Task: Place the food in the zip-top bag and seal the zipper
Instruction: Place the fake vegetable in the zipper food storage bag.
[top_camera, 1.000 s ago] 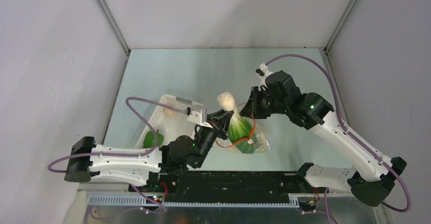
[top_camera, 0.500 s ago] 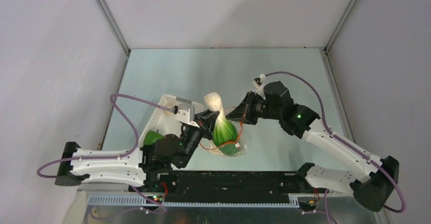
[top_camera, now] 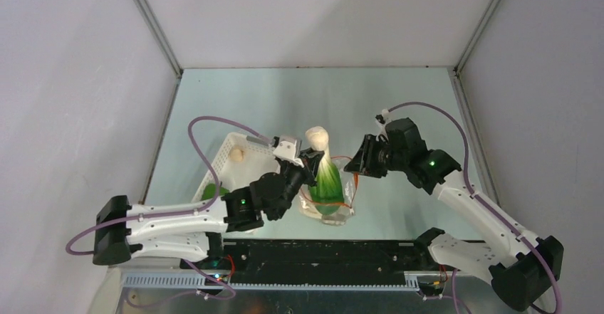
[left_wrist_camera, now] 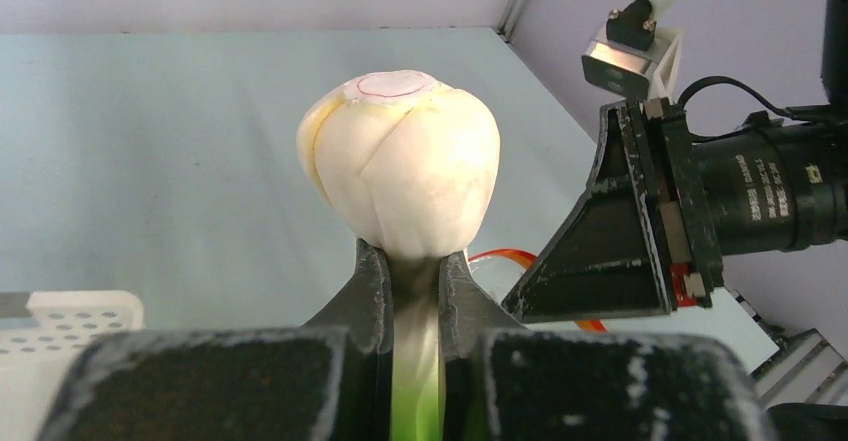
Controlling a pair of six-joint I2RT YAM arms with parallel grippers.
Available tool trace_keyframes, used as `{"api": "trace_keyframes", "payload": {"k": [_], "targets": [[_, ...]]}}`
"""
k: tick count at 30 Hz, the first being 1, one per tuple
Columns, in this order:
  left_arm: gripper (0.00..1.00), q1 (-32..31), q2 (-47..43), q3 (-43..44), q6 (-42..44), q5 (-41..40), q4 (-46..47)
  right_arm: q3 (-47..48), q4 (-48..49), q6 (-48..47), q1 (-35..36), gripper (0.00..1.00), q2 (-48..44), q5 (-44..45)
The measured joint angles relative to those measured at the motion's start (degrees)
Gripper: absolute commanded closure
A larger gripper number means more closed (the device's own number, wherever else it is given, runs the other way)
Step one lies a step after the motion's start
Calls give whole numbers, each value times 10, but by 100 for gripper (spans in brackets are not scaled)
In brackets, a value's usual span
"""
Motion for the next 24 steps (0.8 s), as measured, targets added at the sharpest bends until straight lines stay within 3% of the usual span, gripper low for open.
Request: {"api": "trace_keyframes", "payload": {"k": [1,3,4,6,12,24], "targets": [[100,6,10,5,-2,9,3,4,-12,-28,3,63,0,9],[100,13,28,13,-5,25,8,20,-37,-99,25,73,2,46],[100,15,35,17,-5,31,10,28,-42,-136,44,87,3,68],[100,17,41,21,-5,43,11,38,-45,-186,74,100,5,102],[100,17,42,27,-9,67,7,48,-40,-219,129,100,5,218],[100,18,72,28,-35,105,2,48,-63,-19,84,100,-22,238]]}}
